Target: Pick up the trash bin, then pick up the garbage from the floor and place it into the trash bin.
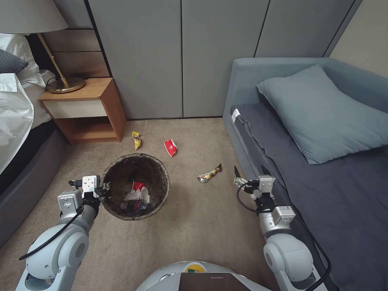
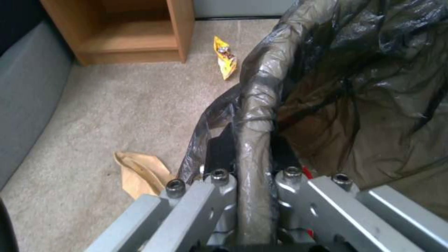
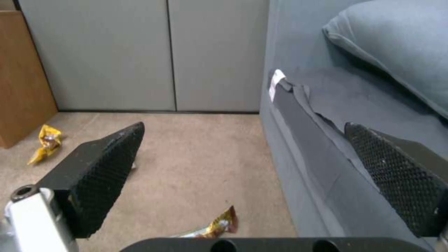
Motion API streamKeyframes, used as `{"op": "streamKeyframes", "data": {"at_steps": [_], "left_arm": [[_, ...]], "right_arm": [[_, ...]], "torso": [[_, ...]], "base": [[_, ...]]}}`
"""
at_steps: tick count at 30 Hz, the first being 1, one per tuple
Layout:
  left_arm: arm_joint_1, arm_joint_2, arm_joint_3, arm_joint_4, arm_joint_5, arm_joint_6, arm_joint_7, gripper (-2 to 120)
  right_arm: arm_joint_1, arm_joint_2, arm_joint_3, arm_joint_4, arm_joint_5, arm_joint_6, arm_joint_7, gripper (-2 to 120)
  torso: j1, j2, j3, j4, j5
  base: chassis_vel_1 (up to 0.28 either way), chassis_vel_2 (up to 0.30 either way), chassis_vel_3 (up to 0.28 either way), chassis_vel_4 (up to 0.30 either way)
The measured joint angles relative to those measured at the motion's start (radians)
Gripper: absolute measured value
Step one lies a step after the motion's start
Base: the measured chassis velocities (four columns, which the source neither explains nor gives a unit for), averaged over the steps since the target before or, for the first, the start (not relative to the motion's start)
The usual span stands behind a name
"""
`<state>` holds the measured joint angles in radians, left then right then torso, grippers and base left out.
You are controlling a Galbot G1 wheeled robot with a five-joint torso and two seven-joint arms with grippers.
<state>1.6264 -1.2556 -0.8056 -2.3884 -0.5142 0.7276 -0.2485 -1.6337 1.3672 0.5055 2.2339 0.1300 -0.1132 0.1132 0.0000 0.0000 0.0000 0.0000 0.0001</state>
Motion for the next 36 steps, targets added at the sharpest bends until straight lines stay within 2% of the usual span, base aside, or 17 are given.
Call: {"op": "streamKeyframes", "data": {"at_steps": [36], "left_arm": [[0.003,0.003,-0.003,-0.002,-0.001,-0.001,0.001,3]], "right_arm": [[-0.001,0.001,-0.014,-0.007,0.000,-0.005,0.003,100]], "torso": [[0.000,0.000,0.000,-0.0001,-0.0001]], "base": [[-0.093,0.087,0.087,-0.085]]}}
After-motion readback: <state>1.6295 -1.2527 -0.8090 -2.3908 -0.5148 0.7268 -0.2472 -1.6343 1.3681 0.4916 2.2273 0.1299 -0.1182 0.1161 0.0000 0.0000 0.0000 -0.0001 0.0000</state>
